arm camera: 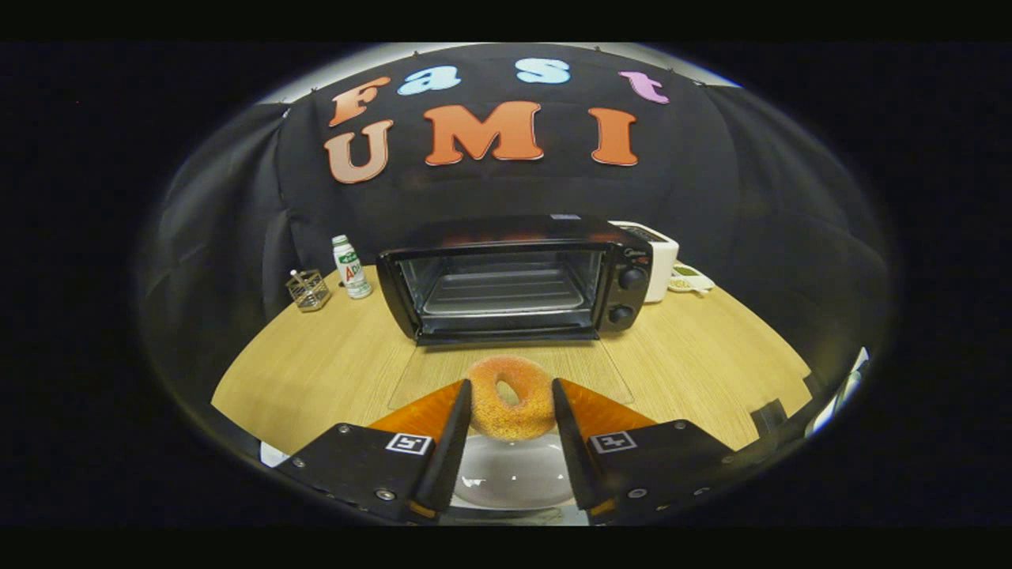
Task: Open the toaster oven, put the food inside, and close the toaster oven door.
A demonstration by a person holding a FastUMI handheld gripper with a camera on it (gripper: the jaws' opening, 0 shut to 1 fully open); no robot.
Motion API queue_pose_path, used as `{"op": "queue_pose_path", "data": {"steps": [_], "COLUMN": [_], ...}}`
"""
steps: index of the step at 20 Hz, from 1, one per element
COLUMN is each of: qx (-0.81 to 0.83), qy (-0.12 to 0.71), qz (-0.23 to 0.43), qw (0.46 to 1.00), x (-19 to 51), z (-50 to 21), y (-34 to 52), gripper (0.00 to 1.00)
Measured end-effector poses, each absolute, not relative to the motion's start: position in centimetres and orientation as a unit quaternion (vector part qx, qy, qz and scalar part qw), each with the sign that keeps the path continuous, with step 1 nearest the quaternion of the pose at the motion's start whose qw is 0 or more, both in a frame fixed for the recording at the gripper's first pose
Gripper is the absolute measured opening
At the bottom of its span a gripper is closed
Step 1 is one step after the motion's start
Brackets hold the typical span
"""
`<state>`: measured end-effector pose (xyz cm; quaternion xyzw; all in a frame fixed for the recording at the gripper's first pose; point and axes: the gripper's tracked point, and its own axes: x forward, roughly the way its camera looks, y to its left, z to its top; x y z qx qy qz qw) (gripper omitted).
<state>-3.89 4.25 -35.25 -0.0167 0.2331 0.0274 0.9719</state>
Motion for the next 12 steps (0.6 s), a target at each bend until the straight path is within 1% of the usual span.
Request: {"op": "queue_pose_path", "data": {"steps": [6,12], "qx": [0.023,0.147], "qy": [0.214,0.212], "qz": [0.028,0.008], "qw": [0.976,0.966], "x": [2.2,7.1], "z": [-34.5,-35.9], "y": [5.2,4.9], "gripper": [0.58,0.58]}}
